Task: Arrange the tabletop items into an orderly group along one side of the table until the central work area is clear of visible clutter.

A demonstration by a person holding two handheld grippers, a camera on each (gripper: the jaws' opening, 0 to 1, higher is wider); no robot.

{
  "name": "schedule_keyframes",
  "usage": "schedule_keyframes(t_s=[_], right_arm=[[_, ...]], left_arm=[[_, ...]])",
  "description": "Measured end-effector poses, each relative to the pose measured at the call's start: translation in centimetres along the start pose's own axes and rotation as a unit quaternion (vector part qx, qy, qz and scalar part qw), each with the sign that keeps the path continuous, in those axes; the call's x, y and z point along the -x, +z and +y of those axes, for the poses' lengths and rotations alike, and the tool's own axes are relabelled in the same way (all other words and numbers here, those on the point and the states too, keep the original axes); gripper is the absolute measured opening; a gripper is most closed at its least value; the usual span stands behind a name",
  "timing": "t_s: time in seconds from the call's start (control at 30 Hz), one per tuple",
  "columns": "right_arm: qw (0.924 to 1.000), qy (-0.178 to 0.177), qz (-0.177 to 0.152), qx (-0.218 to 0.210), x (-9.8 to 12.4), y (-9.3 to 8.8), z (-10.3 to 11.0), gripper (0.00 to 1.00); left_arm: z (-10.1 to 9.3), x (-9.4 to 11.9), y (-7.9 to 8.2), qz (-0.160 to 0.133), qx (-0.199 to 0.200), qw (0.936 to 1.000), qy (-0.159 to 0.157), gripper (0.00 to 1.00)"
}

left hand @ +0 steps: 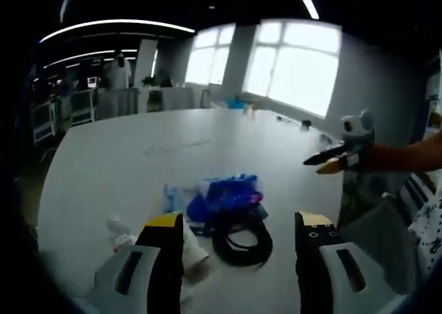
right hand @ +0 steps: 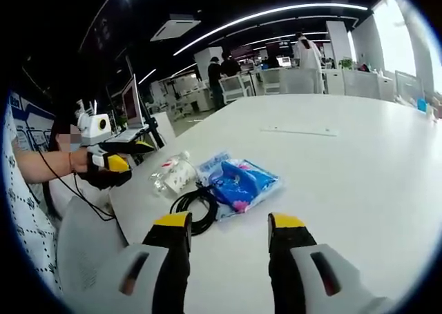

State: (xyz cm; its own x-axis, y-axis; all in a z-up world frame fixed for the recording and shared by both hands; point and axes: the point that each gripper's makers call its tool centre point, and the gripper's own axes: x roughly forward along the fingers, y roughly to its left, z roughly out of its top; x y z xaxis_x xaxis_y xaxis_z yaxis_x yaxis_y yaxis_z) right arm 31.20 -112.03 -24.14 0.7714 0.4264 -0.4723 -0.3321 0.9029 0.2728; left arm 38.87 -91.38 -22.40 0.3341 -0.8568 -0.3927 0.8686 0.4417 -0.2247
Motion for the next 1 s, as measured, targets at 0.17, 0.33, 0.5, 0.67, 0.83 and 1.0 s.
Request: schedule_keyframes(t_s=[0.17, 0.33, 0.5, 0.67, 0.83, 1.0], right_arm=[[1.0000, -0.003, 0.001, -0.001, -0.3, 0.0, -0.3, 0.42], [1.0000, -0.006, 0.005, -0.002, -0.6, 0.0, -0.5, 0.42], [0.9999, -0.010, 0.007, -0.003, -1.1, -0.1, -0.7, 0.41], [0.9999, -0.014, 0.009, -0.001, -1.4, 0.0, -0.9, 0.41], [0.9998, -0.015, 0.014, 0.005, -1.8, -0.1, -1.1, 0.41], [0.9997, -0.017, 0.016, 0.004, -2.1, -0.1, -1.4, 0.40]], left_arm=[[0.1, -0.6, 0.2, 0.004, -0.004, 1.0000, -0.004, 0.61], [0.3, -1.2, 0.3, 0.005, -0.006, 0.9999, -0.007, 0.61], [0.3, -1.8, 0.4, 0.007, -0.007, 0.9999, -0.009, 0.60], [0.5, -2.4, 0.5, 0.008, -0.009, 0.9999, -0.011, 0.60], [0.5, -3.0, 0.7, 0.009, -0.010, 0.9998, -0.015, 0.59], [0.7, -3.5, 0.5, 0.013, -0.010, 0.9997, -0.017, 0.59]])
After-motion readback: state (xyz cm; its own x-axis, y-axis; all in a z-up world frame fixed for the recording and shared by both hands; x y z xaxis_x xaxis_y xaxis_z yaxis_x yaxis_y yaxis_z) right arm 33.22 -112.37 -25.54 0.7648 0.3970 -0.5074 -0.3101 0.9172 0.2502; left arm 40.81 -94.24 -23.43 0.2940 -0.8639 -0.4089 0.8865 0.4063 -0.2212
